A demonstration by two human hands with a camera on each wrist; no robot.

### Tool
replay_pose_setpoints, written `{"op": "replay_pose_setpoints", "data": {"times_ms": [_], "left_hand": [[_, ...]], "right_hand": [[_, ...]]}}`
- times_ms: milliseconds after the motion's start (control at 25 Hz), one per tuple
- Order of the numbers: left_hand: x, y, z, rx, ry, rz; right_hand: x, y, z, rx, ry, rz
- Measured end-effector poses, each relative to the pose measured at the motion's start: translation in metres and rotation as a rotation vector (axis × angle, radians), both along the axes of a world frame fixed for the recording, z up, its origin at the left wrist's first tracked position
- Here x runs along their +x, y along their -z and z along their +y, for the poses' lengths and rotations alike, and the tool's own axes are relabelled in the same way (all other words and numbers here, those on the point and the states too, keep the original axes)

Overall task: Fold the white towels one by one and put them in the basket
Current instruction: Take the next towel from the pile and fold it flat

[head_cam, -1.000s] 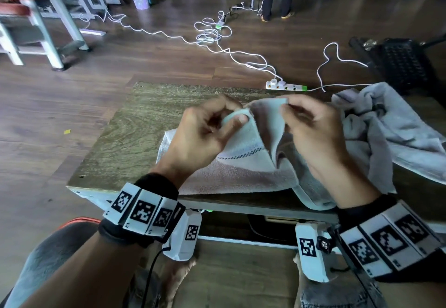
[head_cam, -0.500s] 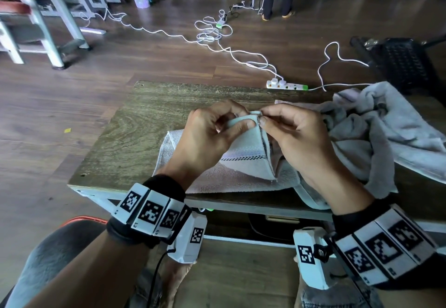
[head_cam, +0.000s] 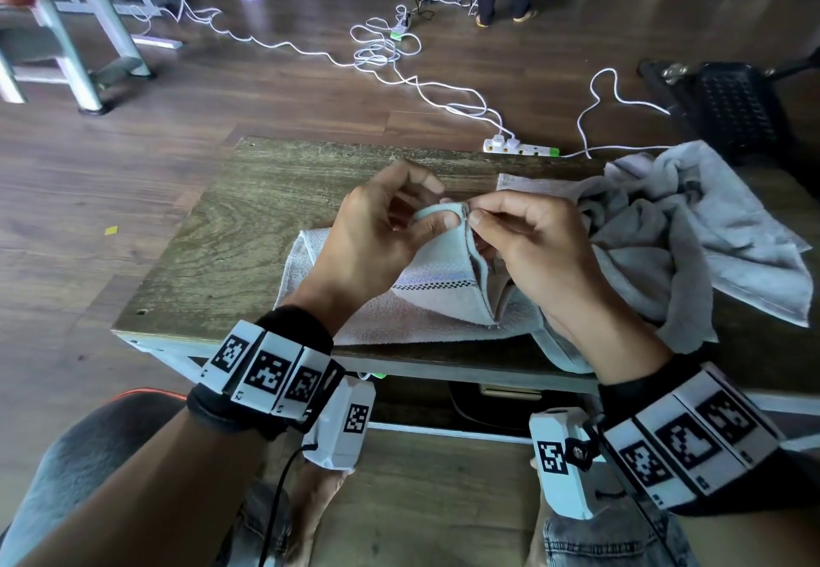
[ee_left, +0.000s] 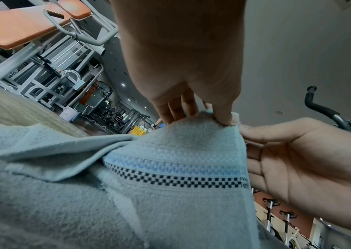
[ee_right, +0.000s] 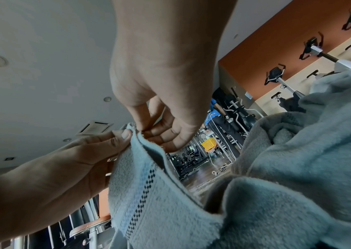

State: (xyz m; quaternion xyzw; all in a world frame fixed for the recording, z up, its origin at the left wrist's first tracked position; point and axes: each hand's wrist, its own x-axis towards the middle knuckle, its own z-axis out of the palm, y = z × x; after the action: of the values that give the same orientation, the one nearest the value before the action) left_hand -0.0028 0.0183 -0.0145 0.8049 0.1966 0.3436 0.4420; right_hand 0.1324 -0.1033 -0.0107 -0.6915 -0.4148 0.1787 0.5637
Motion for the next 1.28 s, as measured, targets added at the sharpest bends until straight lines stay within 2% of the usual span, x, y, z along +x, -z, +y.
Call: {"op": "replay_pose_setpoints", "data": {"times_ms": [160, 880, 1160, 1280], "left_hand": [[-0.0008, 0.0003, 0.0008, 0.043, 0.037, 0.029], [0.0020, 0.0027, 0.0015, -0.023, 0.105, -0.021], [0.0016, 0.0041, 0.0028, -0.011, 0.106, -0.020], [0.0012, 0.0065, 0.0031, 0.024, 0.112, -0.007]], "right_hand": [[-0.0021, -0.0010, -0.0012, -0.011, -0.008, -0.002], [-0.0046, 0.0048, 0.0020, 0.049, 0.026, 0.000], [-0.0064, 0.0002, -0.0006, 0.076, -0.053, 0.077], [-0.0079, 0.0010, -0.0010, 0.069, -0.087, 0.037]]}}
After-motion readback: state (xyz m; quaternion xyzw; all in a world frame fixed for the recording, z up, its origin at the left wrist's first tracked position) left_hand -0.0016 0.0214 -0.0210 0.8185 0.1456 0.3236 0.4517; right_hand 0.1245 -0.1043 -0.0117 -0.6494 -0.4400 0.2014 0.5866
